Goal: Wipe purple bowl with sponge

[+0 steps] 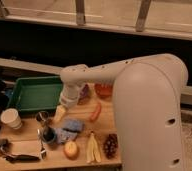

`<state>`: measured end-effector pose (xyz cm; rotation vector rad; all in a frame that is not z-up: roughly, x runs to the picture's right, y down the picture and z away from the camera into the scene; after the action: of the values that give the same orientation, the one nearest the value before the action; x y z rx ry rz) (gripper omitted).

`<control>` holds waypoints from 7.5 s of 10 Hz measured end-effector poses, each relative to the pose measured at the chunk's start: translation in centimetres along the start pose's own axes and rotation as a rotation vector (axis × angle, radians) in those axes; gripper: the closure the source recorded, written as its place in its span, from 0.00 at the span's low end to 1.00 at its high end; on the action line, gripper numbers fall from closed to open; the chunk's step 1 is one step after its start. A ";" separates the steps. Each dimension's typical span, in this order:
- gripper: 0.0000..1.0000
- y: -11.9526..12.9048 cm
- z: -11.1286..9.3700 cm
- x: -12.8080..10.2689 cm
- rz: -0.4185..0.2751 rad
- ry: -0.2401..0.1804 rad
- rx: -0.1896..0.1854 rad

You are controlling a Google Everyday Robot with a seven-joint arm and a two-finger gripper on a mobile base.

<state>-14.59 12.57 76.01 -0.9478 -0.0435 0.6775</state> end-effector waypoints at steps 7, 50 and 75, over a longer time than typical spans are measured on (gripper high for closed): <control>0.20 -3.2 2.6 1.8 0.026 -0.064 0.021; 1.00 -20.2 -14.7 -13.0 0.264 -0.577 0.288; 1.00 -21.9 -4.5 -8.7 0.404 -0.521 0.088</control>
<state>-8.74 -4.19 92.11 -0.6786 -0.2858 1.2796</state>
